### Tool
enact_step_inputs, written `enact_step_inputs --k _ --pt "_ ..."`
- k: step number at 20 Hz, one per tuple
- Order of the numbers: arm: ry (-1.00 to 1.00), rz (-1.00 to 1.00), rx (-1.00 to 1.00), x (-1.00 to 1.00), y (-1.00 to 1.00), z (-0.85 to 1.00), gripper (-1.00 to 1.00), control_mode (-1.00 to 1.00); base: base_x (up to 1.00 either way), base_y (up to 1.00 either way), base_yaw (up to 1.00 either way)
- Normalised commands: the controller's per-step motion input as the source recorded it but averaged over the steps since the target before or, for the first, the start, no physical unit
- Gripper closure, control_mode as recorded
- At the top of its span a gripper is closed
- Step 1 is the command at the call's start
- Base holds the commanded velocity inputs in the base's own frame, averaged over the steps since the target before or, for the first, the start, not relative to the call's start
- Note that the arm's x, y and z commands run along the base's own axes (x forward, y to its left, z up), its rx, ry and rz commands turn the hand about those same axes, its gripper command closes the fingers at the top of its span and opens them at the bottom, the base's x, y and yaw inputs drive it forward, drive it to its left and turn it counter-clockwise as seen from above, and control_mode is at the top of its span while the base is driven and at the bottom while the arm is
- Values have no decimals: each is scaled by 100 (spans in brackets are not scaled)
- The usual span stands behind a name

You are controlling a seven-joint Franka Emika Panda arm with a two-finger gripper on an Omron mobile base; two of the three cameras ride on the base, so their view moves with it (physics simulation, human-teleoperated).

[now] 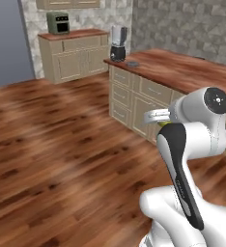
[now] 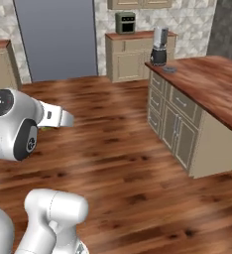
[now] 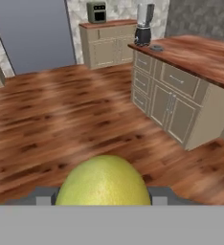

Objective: Grab the garlic and lemon from the fridge, place them in the blender, close the lid, and turn on the blender to create a marinade.

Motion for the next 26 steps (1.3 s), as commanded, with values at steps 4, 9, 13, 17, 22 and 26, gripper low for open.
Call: enact_step_inputs --k 4,9,13,17,22,26 --pt "0 0 0 0 0 0 100 100 100 51 -40" --pt "0 0 0 0 0 0 100 100 100 46 -41" --pt "0 0 0 0 0 0 100 100 100 53 -41" --pt "0 0 0 0 0 0 100 100 100 57 -39" --pt "0 0 0 0 0 0 100 100 100 66 -36" --pt "0 0 0 0 0 0 100 100 100 75 -31"
